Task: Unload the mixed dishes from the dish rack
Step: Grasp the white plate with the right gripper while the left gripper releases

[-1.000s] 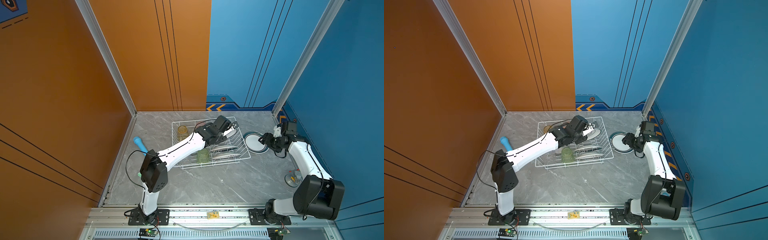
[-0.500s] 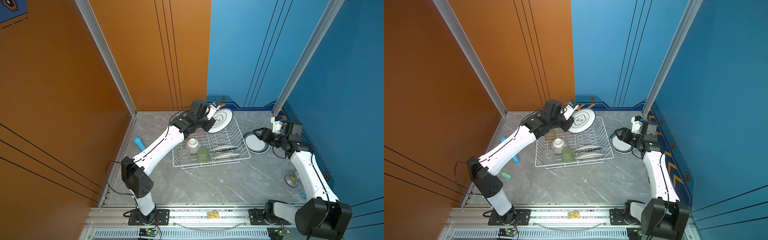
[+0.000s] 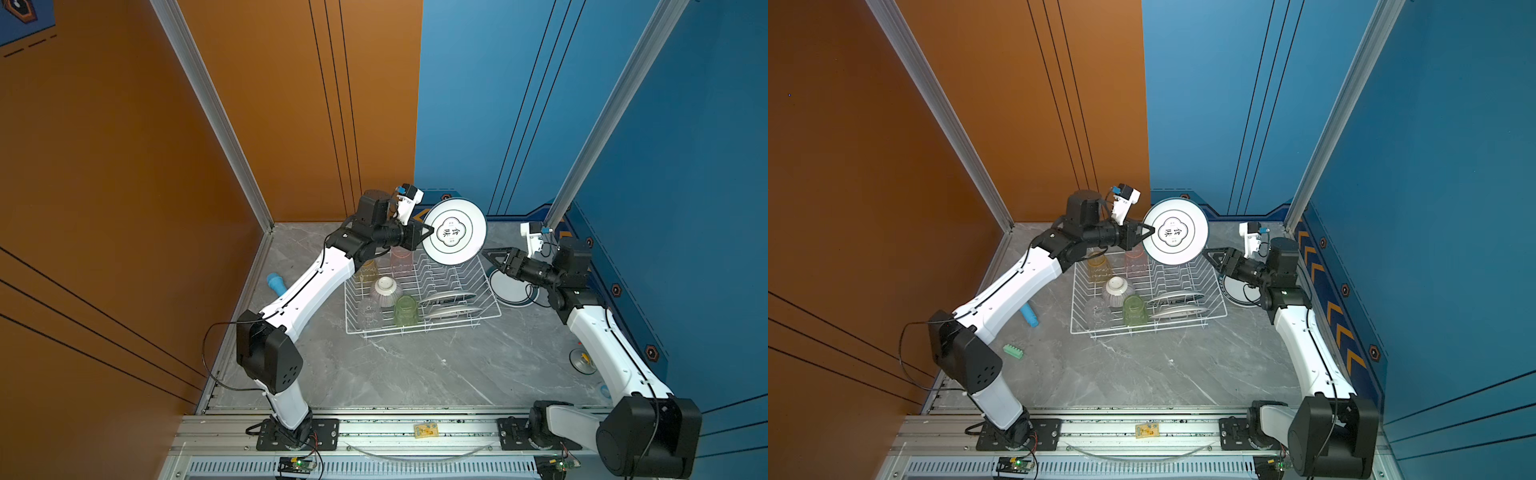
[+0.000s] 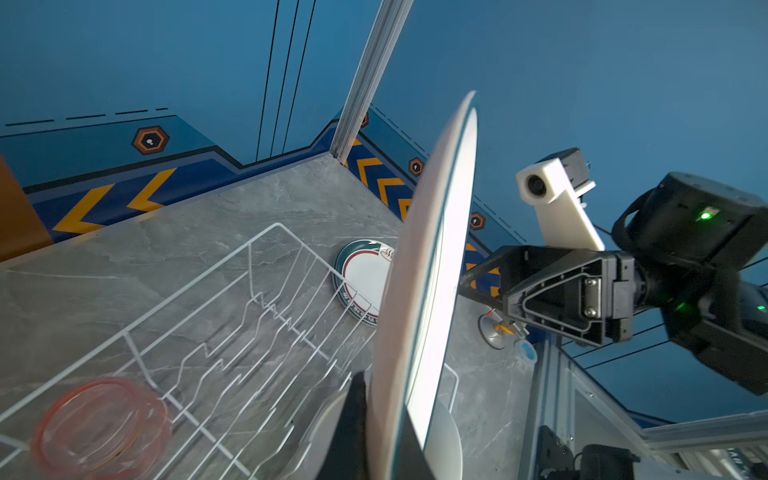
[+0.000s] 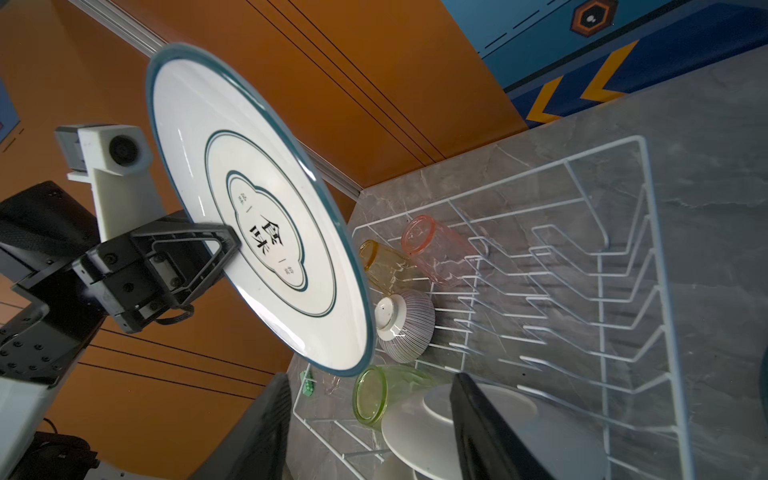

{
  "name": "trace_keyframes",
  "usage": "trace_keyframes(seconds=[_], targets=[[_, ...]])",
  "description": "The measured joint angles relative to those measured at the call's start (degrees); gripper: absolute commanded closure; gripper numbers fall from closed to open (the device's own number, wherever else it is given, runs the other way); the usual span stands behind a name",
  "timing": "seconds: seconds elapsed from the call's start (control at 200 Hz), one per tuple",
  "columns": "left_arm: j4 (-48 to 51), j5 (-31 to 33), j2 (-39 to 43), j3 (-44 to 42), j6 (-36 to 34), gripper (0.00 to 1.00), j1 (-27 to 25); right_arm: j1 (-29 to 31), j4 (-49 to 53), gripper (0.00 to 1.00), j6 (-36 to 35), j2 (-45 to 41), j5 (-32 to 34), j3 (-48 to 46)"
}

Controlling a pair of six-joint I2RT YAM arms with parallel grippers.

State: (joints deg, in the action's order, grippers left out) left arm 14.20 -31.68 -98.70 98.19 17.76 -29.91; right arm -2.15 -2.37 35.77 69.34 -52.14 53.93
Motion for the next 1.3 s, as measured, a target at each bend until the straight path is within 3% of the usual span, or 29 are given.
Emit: trace_keyframes(seconds=[0.356, 0.516, 0.641, 0.781, 0.856, 0.946, 1.026, 1.082, 1.297], targets=[[-11.08, -8.37, -1.86, -2.49, 10.29, 1.0, 0.44, 1.11, -13.31, 0.48, 8.94, 3.65, -1.14, -1.03], [-12.37, -9.53, -3.15, -2.62, 12.2, 1.0, 0.0, 1.81, -17.88, 0.63, 12.2, 5.05, -1.27, -1.05], [-13.64, -9.53, -4.07, -2.71, 13.29, 1.0, -0.42, 2.36, -20.46, 0.88, 14.03, 5.35, -1.44, -1.07], [-14.08, -9.94, -4.52, -2.73, 16.37, 1.0, -0.2, 2.54, -22.03, 1.0, 13.99, 5.33, -1.75, -1.11], [-14.49, -10.16, -4.52, -2.73, 17.27, 1.0, -0.11, 2.6, -22.29, 1.0, 14.01, 5.22, -1.73, -1.11], [-14.56, -10.16, -4.52, -2.78, 17.16, 0.8, -0.15, 2.58, -21.59, 1.0, 14.03, 4.68, -1.6, -1.14], [-14.73, -9.68, -4.5, -3.19, 15.85, 0.71, -0.68, 2.69, -19.23, 1.0, 14.05, 3.48, -0.2, -1.14], [-14.21, -9.03, -4.46, -3.54, 14.29, 0.59, -1.27, 2.58, -17.11, 1.0, 13.97, 2.49, 0.87, -1.14], [-4.9, -3.67, -1.68, -5.01, 6.51, 0.59, -2.36, -2.8, -8.07, 1.0, 13.11, -0.94, 5.01, -1.11]])
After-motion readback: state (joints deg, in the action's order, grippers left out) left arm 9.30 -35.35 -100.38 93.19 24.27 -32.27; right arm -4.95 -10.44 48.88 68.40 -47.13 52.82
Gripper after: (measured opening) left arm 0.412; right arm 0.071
